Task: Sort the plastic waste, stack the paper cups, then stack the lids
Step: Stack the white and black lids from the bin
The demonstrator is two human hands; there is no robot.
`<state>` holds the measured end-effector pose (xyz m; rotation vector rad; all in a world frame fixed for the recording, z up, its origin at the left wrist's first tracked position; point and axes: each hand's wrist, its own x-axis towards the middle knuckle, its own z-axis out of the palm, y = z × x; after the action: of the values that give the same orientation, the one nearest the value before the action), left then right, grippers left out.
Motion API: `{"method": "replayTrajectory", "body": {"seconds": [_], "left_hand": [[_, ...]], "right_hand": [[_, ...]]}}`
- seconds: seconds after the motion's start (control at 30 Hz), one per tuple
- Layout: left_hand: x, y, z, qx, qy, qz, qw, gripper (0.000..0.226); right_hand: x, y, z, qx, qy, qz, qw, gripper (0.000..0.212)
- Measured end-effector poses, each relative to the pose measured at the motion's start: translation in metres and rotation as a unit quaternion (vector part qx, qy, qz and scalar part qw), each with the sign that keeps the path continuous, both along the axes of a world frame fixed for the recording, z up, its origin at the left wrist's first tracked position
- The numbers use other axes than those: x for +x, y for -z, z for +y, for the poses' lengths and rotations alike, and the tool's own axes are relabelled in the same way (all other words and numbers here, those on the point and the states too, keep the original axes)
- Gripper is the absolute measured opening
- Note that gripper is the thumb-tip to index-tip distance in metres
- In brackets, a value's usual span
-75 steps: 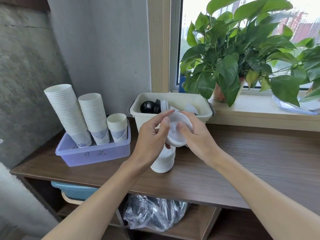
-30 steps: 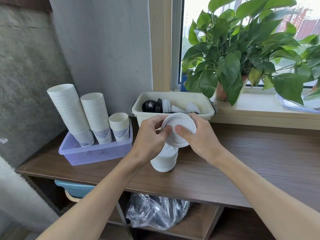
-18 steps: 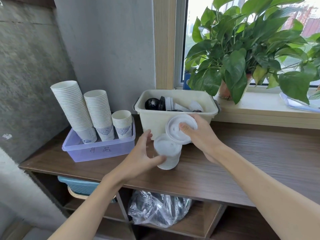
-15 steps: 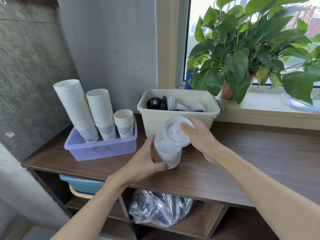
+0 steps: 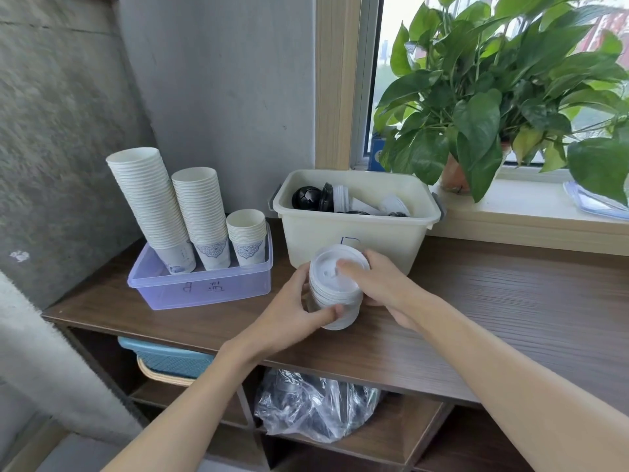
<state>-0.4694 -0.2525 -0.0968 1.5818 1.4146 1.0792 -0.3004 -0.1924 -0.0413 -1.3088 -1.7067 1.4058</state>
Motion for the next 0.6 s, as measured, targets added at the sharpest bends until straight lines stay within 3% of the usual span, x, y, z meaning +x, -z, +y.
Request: {"method": "replayTrajectory", "body": {"seconds": [0.07, 0.17, 0.27, 0.43, 0.53, 0.6], "left_hand": [[0.002, -0.001, 0.007, -0.046, 0.006, -0.052, 0.998, 0.068], [0.013, -0.001, 0.017, -0.093, -0.058, -0.149, 0.983, 0.031], [0.028, -0.006, 0.014, -0.062, -0.072, -0.126, 0.988, 0.046], [0.031, -0.006, 0.008, 0.02, -0.08, -0.096, 0.992, 0.046], [0.026, -0.011, 0.001, 0.045, -0.076, -0.036, 0.995, 0.053], [0.02, -0.013, -0.001, 0.069, -0.073, 0.008, 0.995, 0.045]], "right_hand": [[0.001, 0.002, 0.0, -0.042, -0.016, -0.017, 0.999, 0.031], [0.002, 0.003, 0.0, -0.074, -0.016, -0.027, 0.997, 0.039], [0.005, 0.004, -0.001, -0.1, -0.032, -0.003, 0.994, 0.036], [0.006, 0.009, -0.002, -0.101, -0.023, 0.027, 0.994, 0.033], [0.002, 0.011, -0.002, -0.09, -0.01, 0.026, 0.996, 0.037], [-0.001, 0.012, -0.003, -0.068, -0.007, 0.024, 0.997, 0.037]]}}
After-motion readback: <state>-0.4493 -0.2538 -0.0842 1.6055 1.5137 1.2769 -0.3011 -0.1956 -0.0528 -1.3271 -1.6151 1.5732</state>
